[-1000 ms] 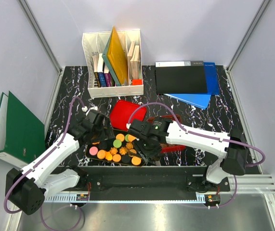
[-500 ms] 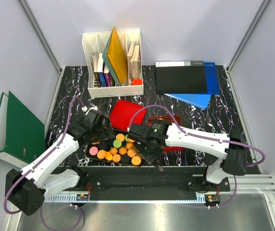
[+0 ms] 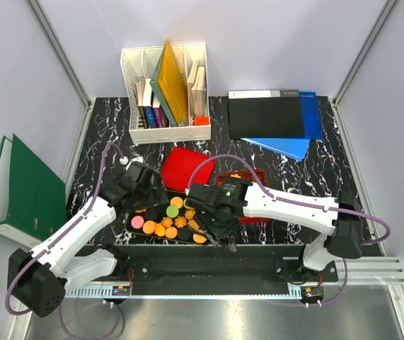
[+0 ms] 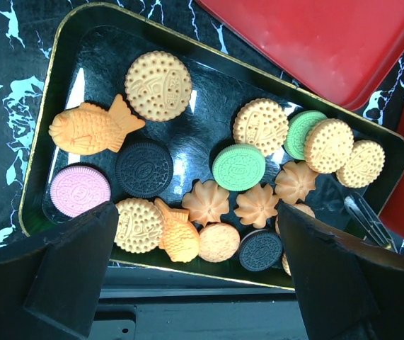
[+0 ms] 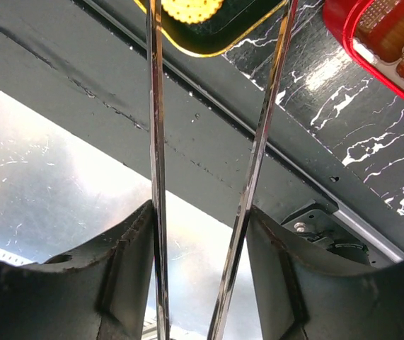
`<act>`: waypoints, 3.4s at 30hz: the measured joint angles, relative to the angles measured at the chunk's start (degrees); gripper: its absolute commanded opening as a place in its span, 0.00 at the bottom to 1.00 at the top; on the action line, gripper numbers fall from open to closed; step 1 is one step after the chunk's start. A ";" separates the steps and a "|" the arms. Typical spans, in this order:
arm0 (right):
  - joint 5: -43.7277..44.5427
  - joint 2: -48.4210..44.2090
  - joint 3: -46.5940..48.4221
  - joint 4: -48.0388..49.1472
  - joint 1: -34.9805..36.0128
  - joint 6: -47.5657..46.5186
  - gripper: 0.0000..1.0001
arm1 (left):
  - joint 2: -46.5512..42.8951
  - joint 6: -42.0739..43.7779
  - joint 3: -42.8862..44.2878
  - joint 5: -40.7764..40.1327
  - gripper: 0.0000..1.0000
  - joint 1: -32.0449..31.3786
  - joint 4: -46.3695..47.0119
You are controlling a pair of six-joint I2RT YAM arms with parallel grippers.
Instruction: Pack the cookies
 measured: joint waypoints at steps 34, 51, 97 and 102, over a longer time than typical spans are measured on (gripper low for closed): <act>5.75 3.93 8.22 -5.77 1.46 0.46 0.25 | -1.92 -0.46 -1.46 0.17 0.98 0.00 0.07; 15.43 -3.91 9.68 -6.36 -5.60 1.46 0.24 | -1.84 -0.46 -1.46 0.17 0.98 0.00 0.07; 13.22 -11.47 -7.78 -2.62 -16.76 3.50 0.52 | 1.68 0.90 -1.22 0.59 0.98 0.00 0.96; 12.81 -11.47 -8.76 -2.34 -16.79 4.48 0.59 | 1.90 0.90 -1.22 0.59 0.98 0.00 0.96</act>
